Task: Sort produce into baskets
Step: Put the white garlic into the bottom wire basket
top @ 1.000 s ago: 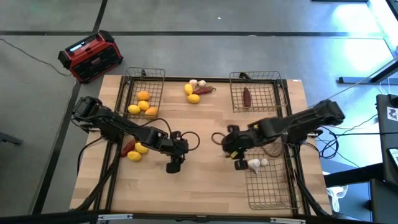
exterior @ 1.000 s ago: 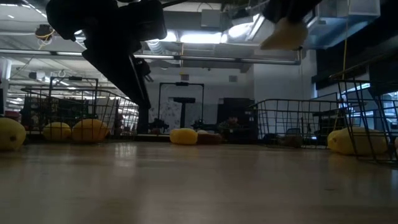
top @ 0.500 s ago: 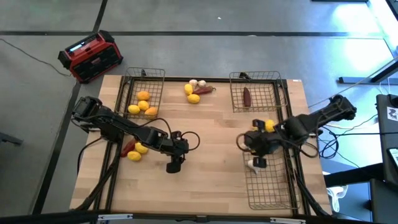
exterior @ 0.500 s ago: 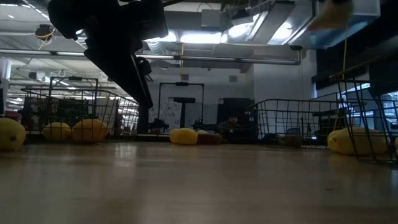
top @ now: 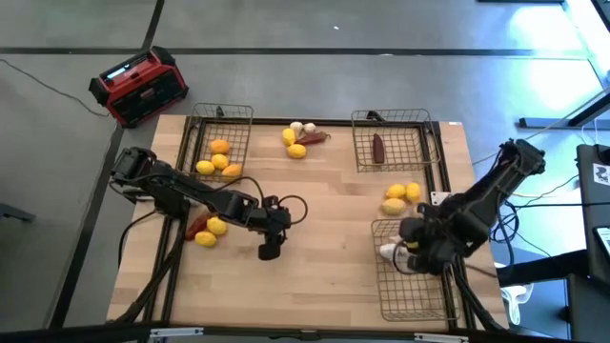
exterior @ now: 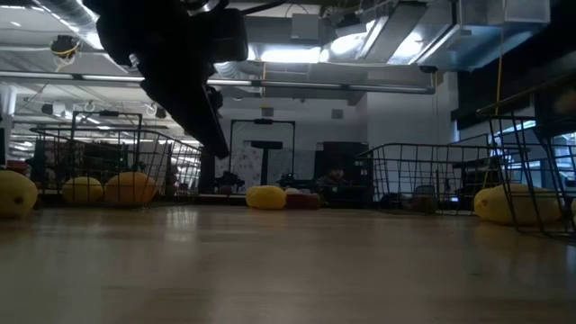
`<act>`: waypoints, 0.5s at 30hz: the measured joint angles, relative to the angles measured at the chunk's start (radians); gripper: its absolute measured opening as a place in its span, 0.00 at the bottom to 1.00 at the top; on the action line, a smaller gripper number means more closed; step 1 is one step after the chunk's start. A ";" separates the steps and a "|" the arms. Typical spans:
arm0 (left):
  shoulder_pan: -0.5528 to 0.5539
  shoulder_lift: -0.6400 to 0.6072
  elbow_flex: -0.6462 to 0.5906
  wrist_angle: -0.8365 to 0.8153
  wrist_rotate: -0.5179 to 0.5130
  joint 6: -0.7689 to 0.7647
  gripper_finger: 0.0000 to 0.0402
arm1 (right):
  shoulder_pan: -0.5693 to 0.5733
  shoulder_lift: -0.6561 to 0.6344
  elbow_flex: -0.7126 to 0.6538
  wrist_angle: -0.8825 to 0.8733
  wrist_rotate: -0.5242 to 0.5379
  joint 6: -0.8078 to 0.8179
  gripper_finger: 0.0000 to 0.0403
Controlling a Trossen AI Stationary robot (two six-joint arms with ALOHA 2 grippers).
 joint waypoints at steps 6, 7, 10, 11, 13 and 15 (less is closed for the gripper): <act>0.016 0.000 0.000 0.000 -0.001 -0.001 0.48 | 0.085 0.000 -0.129 0.025 -0.011 0.207 0.30; 0.016 0.000 0.000 0.000 -0.001 -0.001 0.48 | 0.094 0.000 -0.144 0.028 -0.012 0.239 0.30; 0.016 0.000 0.000 0.000 -0.001 -0.001 0.48 | 0.114 0.000 -0.185 0.049 -0.027 0.312 0.30; 0.016 0.000 0.000 0.000 -0.001 -0.001 0.48 | 0.116 0.000 -0.198 0.067 -0.033 0.328 0.30; 0.016 0.000 0.000 0.001 -0.001 -0.001 0.48 | 0.114 0.000 -0.223 0.090 -0.044 0.357 0.30; 0.016 0.000 0.000 0.001 -0.001 -0.002 0.48 | 0.114 0.000 -0.246 0.102 -0.050 0.382 0.30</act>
